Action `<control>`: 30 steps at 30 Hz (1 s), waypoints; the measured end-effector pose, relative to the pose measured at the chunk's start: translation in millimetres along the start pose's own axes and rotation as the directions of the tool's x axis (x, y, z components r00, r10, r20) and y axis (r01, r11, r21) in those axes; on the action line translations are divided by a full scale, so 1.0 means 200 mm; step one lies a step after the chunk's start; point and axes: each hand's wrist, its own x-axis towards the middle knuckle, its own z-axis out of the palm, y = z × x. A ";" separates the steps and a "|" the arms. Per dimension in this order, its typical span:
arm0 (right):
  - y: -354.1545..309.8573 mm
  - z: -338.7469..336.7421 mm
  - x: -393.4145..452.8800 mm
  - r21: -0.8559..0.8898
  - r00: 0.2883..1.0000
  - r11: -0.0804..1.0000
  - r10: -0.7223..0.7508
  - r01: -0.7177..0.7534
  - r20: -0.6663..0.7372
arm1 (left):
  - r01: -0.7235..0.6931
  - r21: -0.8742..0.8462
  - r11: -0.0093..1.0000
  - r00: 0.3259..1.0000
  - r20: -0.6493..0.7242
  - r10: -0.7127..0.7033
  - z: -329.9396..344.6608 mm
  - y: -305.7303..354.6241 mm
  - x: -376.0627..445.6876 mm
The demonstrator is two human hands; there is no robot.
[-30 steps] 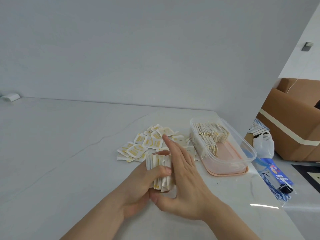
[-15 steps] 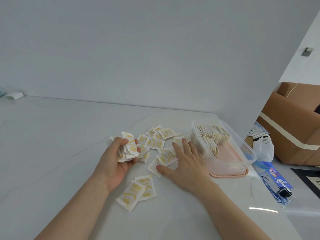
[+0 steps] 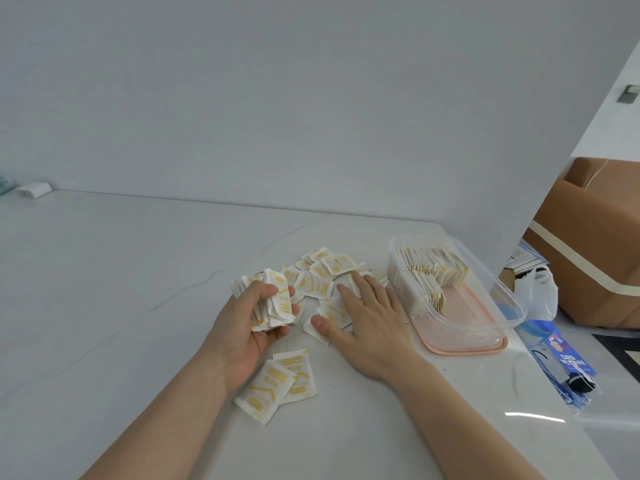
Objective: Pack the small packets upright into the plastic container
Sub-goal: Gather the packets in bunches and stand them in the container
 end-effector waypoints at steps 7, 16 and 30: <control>0.03 0.03 0.01 -0.075 0.998 0.995 -0.056 0.059 0.034 | -0.009 0.009 1.000 1.000 0.013 0.009 0.00 -0.01 0.00; 0.00 0.00 -0.01 -0.194 0.996 0.980 -0.061 0.046 -0.071 | -0.001 0.034 0.999 1.000 0.025 0.001 0.01 -0.02 0.00; 0.05 -0.05 0.00 -0.157 0.999 0.987 -0.040 0.044 0.025 | -0.010 0.132 0.991 0.998 0.061 0.002 0.00 -0.04 -0.01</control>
